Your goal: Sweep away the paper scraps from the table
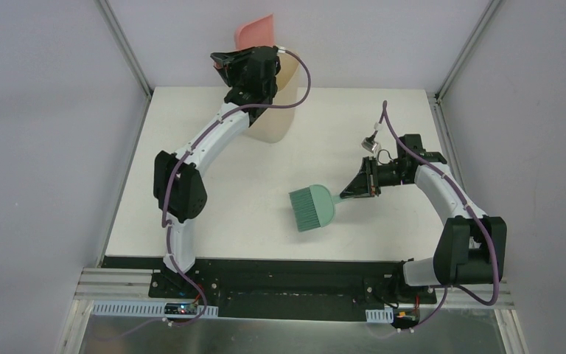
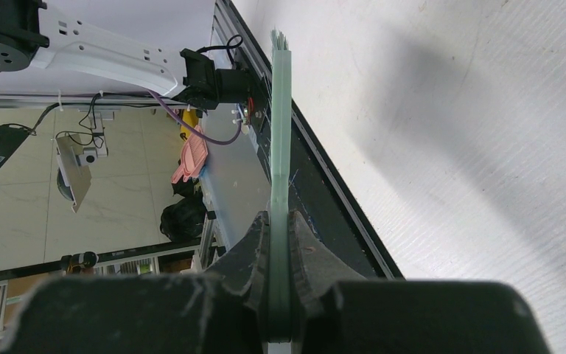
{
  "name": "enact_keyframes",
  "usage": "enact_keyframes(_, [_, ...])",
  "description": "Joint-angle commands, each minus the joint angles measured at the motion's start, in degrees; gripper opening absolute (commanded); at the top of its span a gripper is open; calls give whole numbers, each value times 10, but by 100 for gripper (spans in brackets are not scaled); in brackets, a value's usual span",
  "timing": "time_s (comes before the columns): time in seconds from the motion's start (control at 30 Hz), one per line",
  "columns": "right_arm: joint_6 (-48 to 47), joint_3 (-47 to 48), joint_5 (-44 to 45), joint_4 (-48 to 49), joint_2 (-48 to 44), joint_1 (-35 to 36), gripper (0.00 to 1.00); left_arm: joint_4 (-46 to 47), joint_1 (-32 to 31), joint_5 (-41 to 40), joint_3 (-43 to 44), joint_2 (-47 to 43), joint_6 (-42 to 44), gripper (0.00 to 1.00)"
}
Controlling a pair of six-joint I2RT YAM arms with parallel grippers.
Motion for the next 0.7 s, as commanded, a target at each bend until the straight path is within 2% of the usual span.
enact_keyframes(0.0, [-14,22,-25,2,-5,-6,0,23,4,32,-31,-54,47,1])
enact_keyframes(0.1, [-14,22,-28,1,-3,-8,0,45,5,65,-37,-65,79,2])
enact_keyframes(0.23, [-14,21,-32,0,-2,-11,0,75,11,139,-109,-87,115,0])
enact_keyframes(0.33, [-13,19,-34,-1,-5,-17,0,119,12,133,-126,-93,134,0])
enact_keyframes(0.67, [-11,20,-43,0,-1,-28,0,87,15,133,-109,-99,100,2])
